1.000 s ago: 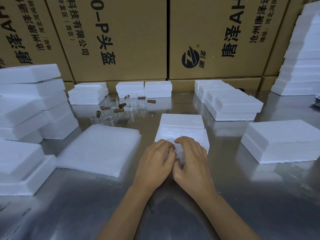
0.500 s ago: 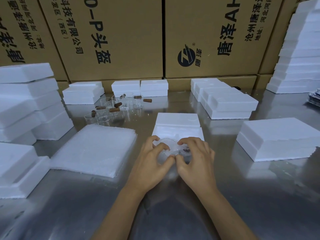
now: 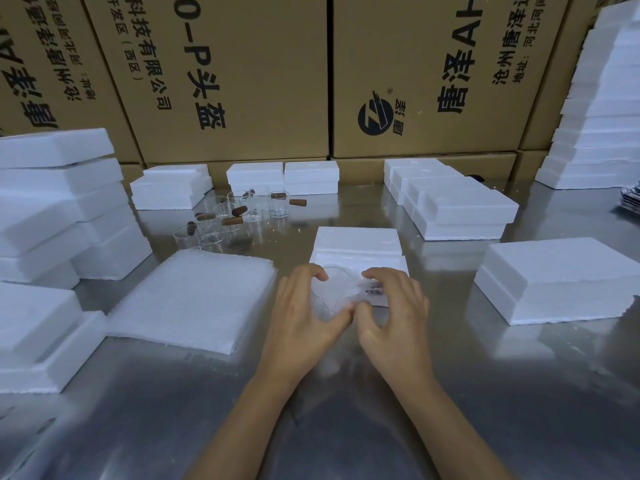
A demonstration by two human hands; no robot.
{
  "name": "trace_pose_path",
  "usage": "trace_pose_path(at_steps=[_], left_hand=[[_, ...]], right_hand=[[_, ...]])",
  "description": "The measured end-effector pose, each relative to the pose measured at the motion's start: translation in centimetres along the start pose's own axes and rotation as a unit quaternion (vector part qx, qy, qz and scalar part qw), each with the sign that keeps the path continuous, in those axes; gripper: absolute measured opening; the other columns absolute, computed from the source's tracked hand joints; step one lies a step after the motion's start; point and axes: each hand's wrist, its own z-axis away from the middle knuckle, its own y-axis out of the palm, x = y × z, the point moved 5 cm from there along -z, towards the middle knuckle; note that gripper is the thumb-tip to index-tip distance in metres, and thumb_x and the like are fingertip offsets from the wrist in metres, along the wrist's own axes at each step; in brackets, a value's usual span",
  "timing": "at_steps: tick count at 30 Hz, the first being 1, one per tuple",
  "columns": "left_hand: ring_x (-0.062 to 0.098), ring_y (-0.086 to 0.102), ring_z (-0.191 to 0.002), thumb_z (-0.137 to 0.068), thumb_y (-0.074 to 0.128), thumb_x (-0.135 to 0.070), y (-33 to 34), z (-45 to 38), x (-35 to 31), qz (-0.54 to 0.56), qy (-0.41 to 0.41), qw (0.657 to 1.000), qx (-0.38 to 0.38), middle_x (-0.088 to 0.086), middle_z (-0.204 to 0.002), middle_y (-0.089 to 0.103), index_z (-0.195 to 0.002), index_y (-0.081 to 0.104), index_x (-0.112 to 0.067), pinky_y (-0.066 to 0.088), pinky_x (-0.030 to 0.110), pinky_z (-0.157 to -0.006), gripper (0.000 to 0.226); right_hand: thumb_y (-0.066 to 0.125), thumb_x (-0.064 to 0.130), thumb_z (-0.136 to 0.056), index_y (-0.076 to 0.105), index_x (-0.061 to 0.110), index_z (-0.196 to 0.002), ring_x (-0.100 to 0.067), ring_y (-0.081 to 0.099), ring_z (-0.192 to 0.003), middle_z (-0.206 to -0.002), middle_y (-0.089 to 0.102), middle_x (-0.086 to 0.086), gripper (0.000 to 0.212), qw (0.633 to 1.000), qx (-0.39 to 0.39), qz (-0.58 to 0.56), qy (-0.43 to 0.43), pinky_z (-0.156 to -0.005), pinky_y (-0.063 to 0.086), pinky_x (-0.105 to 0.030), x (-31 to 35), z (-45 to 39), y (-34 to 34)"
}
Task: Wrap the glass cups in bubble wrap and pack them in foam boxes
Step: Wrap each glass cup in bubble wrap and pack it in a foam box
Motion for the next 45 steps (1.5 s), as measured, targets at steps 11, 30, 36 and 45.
trace_pose_path(at_steps=[11, 30, 36, 45], left_hand=[[-0.003, 0.043, -0.124, -0.087, 0.074, -0.031, 2.0, -5.1, -0.1, 0.009, 0.003, 1.000, -0.004, -0.023, -0.137, 0.046, -0.137, 0.039, -0.038, 0.042, 0.029, -0.108, 0.061], [0.001, 0.033, -0.140, -0.077, 0.050, -0.067, 3.5, -6.6, 4.4, 0.101, -0.139, 0.985, 0.027, -0.018, -0.154, 0.035, -0.152, 0.038, -0.040, 0.025, 0.028, -0.115, 0.081], [0.014, 0.021, -0.152, -0.102, 0.028, -0.057, 3.0, -8.0, 6.4, 0.322, -0.303, 0.897, 0.000, -0.006, -0.165, 0.023, -0.151, 0.027, -0.044, 0.020, 0.034, -0.116, 0.051], [-0.019, 0.064, -0.082, -0.106, 0.025, -0.049, 3.6, -7.8, 5.1, 0.324, -0.265, 0.905, 0.072, -0.034, -0.092, 0.071, -0.082, 0.072, -0.063, 0.048, 0.014, -0.069, 0.054]], right_hand=[[0.060, 0.003, -0.089, 0.061, 0.013, -0.116, -0.014, 0.058, -0.106, -0.114, 0.062, 0.007, 0.028, 0.999, -0.026, -0.002, -0.026, -0.098, 0.043, -0.028, -1.5, -4.9, 1.4], [0.053, 0.033, -0.084, 0.067, 0.027, -0.119, -0.008, 0.048, -0.125, -0.131, 0.060, 0.013, 0.039, 0.994, -0.056, -0.003, 0.092, -0.109, 0.033, -0.036, -5.9, -6.0, 1.7], [0.034, 0.070, -0.077, 0.055, 0.060, -0.111, -0.013, 0.036, -0.123, -0.114, 0.059, 0.026, 0.041, 0.915, 0.036, -0.177, 0.360, -0.111, 0.025, -0.033, -8.5, -6.2, 2.0], [0.036, 0.073, -0.080, 0.059, 0.057, -0.119, -0.017, 0.024, -0.144, -0.134, 0.052, 0.019, 0.049, 0.907, 0.061, -0.146, 0.389, -0.120, 0.019, -0.043, -8.9, -6.3, 2.1]])
